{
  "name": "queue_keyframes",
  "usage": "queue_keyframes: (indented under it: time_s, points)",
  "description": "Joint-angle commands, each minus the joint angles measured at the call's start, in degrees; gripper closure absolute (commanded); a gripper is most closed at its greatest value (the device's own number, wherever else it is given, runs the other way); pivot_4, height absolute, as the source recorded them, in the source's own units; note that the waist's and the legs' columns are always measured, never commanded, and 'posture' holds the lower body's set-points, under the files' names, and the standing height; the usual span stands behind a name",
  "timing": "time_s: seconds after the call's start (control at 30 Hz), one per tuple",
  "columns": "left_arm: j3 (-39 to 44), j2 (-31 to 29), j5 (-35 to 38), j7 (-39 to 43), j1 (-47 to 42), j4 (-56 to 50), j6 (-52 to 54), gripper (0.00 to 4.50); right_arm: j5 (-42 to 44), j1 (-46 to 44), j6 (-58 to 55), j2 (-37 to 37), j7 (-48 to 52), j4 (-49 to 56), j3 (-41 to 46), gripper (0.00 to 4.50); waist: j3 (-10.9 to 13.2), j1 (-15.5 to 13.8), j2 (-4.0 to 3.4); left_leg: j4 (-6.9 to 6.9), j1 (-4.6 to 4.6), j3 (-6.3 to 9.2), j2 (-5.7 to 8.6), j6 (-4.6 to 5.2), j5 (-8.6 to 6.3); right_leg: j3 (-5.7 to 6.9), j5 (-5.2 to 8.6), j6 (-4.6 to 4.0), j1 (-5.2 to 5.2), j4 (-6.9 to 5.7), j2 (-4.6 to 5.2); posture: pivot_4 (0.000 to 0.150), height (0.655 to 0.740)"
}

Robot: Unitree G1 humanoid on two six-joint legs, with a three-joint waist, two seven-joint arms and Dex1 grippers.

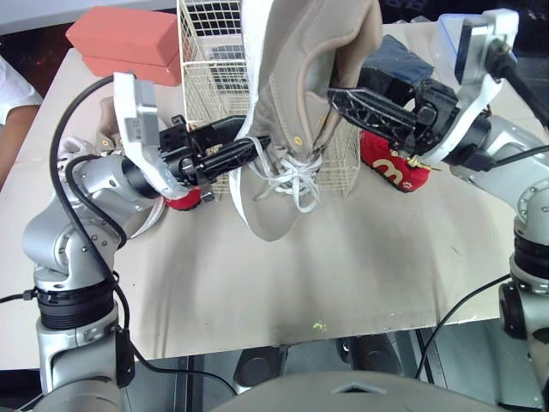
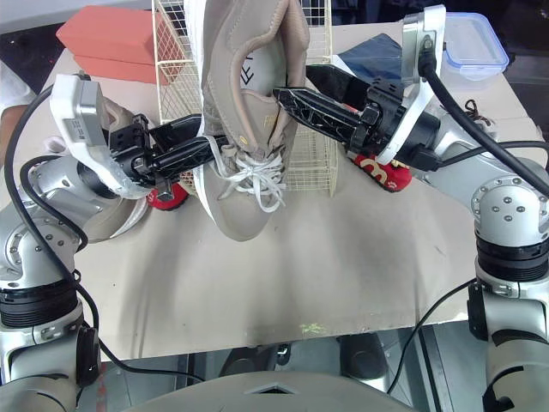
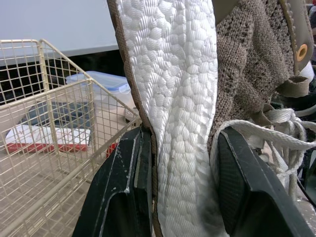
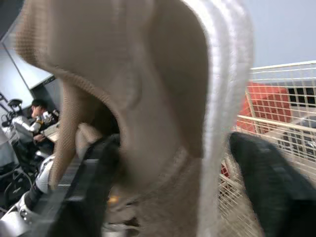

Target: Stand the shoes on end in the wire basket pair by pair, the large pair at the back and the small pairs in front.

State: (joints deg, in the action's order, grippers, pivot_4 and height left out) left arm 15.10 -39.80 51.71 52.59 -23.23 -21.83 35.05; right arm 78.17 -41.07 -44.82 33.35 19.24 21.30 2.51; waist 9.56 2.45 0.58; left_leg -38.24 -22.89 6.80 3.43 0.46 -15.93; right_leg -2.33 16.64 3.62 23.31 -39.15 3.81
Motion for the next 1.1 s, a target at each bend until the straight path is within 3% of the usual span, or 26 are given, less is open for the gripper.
queue_keyframes:
  time_s: [0.03, 0.13, 0.2, 0.43, 0.6, 0.63, 0.8, 1.1]
  points:
    - [0.6, -0.3, 0.9, 0.8, -0.5, -2.5, -1.5, 3.18, 0.1, -1.4, -0.2, -0.6, -1.8, 0.5, 2.3, 2.68, 0.0, 0.0, 0.00, 0.00, 0.00, 0.00, 0.00, 0.00, 0.00, 0.00, 0.00, 0.00, 0.00, 0.00, 0.00, 0.150, 0.7400]
    - [0.6, -0.3, 1.0, 0.8, -0.6, -2.6, -1.3, 3.18, 1.0, -1.7, -0.8, -1.6, -3.5, 0.9, 2.7, 3.96, 0.0, -0.1, 0.00, 0.00, 0.00, -0.02, 0.01, 0.00, 0.00, -0.01, 0.00, 0.00, 0.00, 0.01, 0.01, 0.150, 0.7400]
    - [0.6, -0.4, 1.0, 0.8, -0.7, -2.5, -1.3, 3.18, 1.5, -1.7, -1.3, -2.1, -4.8, 1.4, 2.8, 4.45, 0.0, 0.0, 0.00, 0.00, 0.00, -0.01, 0.01, 0.00, 0.00, -0.01, 0.00, 0.00, 0.00, 0.01, 0.02, 0.150, 0.7400]
    - [0.7, -0.9, 0.8, 1.0, -1.1, -2.2, -1.0, 3.18, 0.1, -1.3, -1.0, -3.1, -9.9, 2.5, 3.9, 4.45, 0.0, 0.0, 0.00, 0.00, 0.00, -0.01, 0.01, 0.00, 0.00, -0.02, 0.00, 0.00, 0.02, -0.01, 0.01, 0.150, 0.7400]
    - [1.9, -1.9, 5.3, -0.3, -2.8, -0.5, 4.0, 3.18, -0.3, -2.1, 0.4, -4.6, -11.0, 2.3, 4.9, 4.45, 0.0, 0.0, 0.00, 0.00, 0.00, -0.01, 0.02, 0.00, 0.00, -0.01, 0.00, 0.00, 0.02, -0.02, 0.00, 0.150, 0.7400]
    - [2.2, -2.5, 6.4, -0.2, -3.0, -0.3, 5.2, 2.15, -0.8, -2.3, 0.5, -4.8, -11.1, 2.3, 4.9, 4.50, 0.0, 0.0, 0.00, 0.00, 0.00, 0.00, 0.02, 0.00, 0.00, 0.00, 0.00, 0.00, 0.02, -0.03, 0.00, 0.150, 0.7400]
    - [3.3, -2.6, 2.5, -1.8, -2.7, -1.8, 0.9, 0.07, -4.3, -5.0, 2.1, -6.5, -13.1, 0.5, 5.6, 4.50, 0.0, 0.1, 0.00, 0.00, 0.00, -0.03, 0.02, 0.00, 0.00, -0.03, 0.00, 0.00, 0.03, -0.04, -0.01, 0.150, 0.7400]
    - [10.1, -8.0, 1.2, -1.3, -0.4, -3.6, -1.7, 0.07, -9.8, -13.4, 6.4, -11.2, -19.1, -3.3, 7.8, 4.50, 0.0, 0.2, 0.00, 0.02, -0.01, -0.10, 0.04, -0.01, 0.00, -0.13, 0.00, 0.00, 0.18, -0.21, 0.00, 0.150, 0.7400]
